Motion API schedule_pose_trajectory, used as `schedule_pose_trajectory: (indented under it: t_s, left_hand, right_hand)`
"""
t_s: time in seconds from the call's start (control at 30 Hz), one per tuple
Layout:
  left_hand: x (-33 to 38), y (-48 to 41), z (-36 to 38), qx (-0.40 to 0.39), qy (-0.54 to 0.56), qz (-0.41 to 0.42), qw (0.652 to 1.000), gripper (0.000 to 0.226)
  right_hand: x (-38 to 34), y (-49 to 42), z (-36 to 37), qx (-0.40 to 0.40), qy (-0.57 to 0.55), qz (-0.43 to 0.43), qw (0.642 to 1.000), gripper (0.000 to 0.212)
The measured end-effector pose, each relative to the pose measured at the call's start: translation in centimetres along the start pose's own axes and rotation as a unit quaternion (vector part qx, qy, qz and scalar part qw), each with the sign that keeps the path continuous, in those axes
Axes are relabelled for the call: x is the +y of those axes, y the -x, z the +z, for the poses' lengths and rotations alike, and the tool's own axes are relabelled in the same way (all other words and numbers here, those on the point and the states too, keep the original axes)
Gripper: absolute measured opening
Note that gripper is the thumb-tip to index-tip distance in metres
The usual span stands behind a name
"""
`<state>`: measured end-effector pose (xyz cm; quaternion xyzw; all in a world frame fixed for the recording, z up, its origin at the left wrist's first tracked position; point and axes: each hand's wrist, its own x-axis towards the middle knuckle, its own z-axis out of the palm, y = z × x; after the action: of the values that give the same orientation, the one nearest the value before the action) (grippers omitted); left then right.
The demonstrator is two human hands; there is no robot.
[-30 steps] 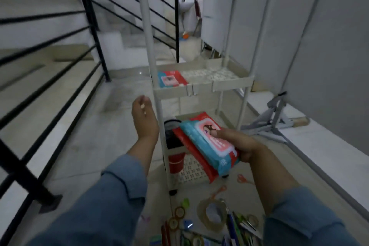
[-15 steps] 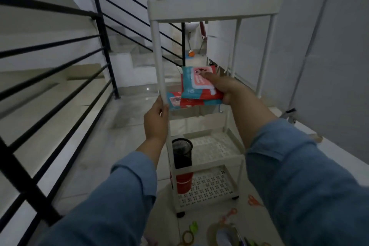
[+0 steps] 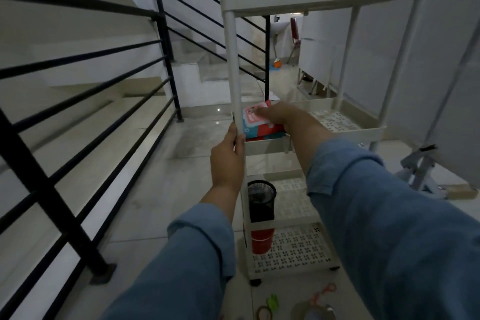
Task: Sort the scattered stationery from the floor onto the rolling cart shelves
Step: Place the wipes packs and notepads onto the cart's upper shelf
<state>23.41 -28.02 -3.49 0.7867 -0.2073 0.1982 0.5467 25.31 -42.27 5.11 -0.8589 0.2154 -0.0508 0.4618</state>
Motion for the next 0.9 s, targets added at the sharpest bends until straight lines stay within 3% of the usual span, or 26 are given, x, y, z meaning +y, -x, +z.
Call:
schedule_pose_trajectory:
  t_s: [0.2,0.33,0.47,0.6,0.73,0.9]
  left_hand:
    - [0.0,0.1,0.0,-0.003,-0.005,0.01,1.0,0.042]
    - [0.1,0.2,0.0,0.001,-0.011,0.012,1.0,0.043]
    - [0.2,0.3,0.0,0.001,-0.003,0.016,1.0,0.043]
    - [0.1,0.9,0.3,0.004,0.062,0.01,0.998,0.042]
    - [-0.4,2.6,0.8,0.001,0.086,-0.001,0.996,0.047]
    - [-2.4,5.8,1.2,-0.028,0.073,0.004,0.997,0.052]
  right_hand:
    - [-0.2,0.7,0.2,0.018,0.101,-0.008,0.995,0.054]
    - [-0.4,0.6,0.7,-0.013,0.029,-0.043,0.999,0.041]
    - [0.0,0.3,1.1,-0.003,0.021,-0.061,0.998,0.042]
    - [1.1,0.7,1.8,0.102,0.069,-0.106,0.987,0.04]
    - [3.0,3.1,2.4,0.225,0.06,-0.202,0.951,0.03]
    - [7.7,6.2,4.9,0.277,0.081,-0.354,0.89,0.032]
